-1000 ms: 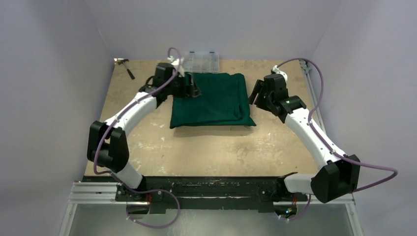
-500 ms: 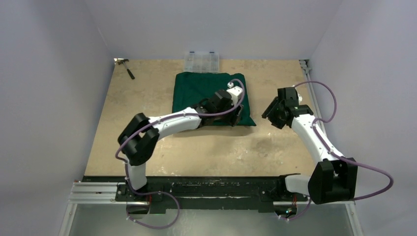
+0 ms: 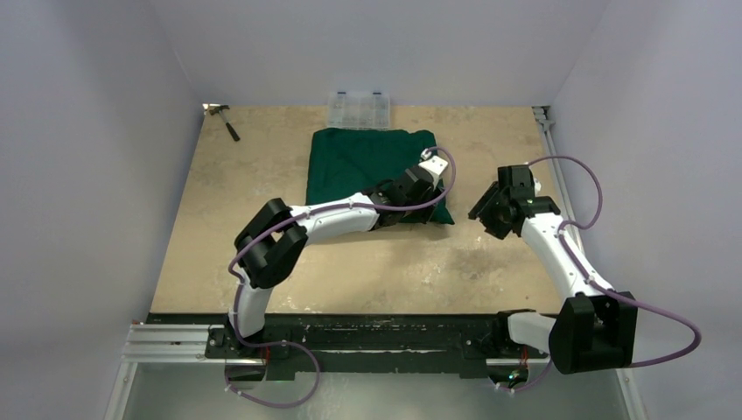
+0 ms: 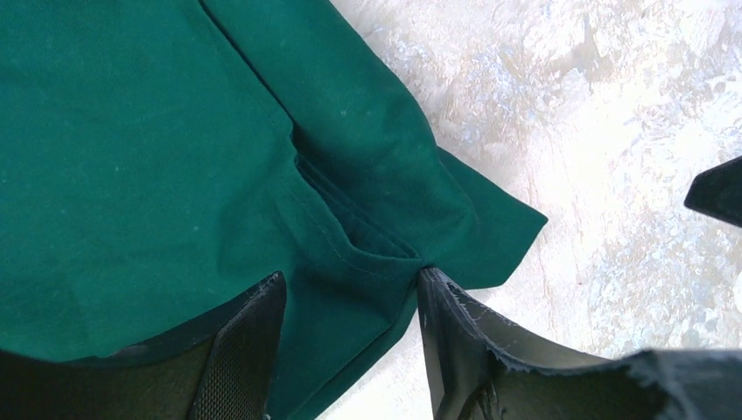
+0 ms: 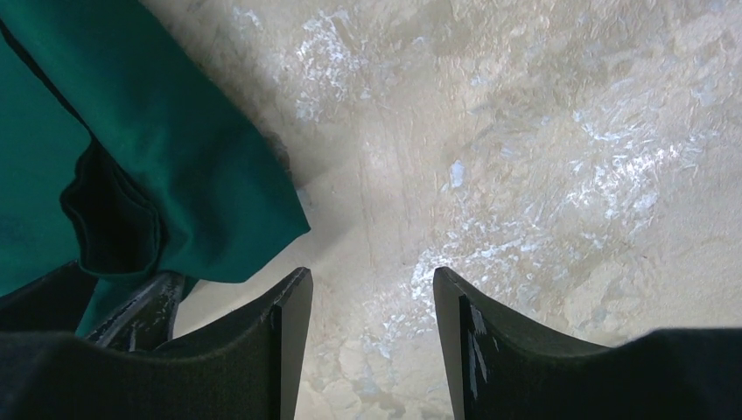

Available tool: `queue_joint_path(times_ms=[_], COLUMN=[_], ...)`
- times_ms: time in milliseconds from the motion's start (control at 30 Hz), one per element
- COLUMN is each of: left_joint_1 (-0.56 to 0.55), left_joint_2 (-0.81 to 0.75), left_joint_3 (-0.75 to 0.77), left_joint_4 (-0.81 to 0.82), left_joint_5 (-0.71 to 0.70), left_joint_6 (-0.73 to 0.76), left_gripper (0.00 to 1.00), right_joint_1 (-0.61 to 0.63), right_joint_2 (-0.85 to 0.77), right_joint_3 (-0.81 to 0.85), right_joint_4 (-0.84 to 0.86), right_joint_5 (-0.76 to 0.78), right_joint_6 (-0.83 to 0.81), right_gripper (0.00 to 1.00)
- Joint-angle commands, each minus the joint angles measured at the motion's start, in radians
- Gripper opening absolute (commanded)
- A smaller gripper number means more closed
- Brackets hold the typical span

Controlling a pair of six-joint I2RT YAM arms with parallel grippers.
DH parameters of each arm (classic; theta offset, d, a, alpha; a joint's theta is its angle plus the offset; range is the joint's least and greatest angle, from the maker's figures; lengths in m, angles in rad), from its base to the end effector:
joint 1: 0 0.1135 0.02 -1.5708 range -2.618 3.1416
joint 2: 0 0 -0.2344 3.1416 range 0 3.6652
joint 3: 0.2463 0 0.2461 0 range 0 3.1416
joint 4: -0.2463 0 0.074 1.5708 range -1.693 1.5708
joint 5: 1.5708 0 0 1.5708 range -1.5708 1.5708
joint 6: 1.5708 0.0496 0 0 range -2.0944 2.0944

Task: Open and lay out the surgical kit
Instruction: Open the surgical kit at the center of the board.

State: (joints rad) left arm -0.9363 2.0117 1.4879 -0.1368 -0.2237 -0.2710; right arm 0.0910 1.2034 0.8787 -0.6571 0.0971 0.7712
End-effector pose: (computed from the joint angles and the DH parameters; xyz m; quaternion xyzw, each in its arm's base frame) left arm 0.2776 -0.3586 0.1830 0.2451 0.8597 -0.1654 0.4165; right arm 0.2491 0.0179 0.2104 0.3321 0.8964 0.0790 0.2828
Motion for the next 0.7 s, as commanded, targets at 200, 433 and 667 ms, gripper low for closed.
queue_joint_path(times_ms=[200,433,667], left_joint_1=[0.006,0.032,0.053], left_joint_2=[-0.021,-0.054,-0.021], left_joint_3=[0.043,0.012,0.016], left_joint_4=[0.064,0.104,0.068], left_joint_5=[0.058,0.088,0.062], left_joint_6=[-0.023,-0.086,-0.095], left_gripper=[0.55,0.67,0.57], right_joint_1=[-0.007,-0.007,-0.007], right_joint_2=[-0.007,0.0,0.01], right_joint_3=[-0.025,-0.044,-0.056], right_joint_4=[0.041,0.058,0.072], right_joint_5=[-0.014,-0.024,-0.033], right_joint_6=[0.016,0.02,0.02], right_gripper=[0.57,0.57,0.57])
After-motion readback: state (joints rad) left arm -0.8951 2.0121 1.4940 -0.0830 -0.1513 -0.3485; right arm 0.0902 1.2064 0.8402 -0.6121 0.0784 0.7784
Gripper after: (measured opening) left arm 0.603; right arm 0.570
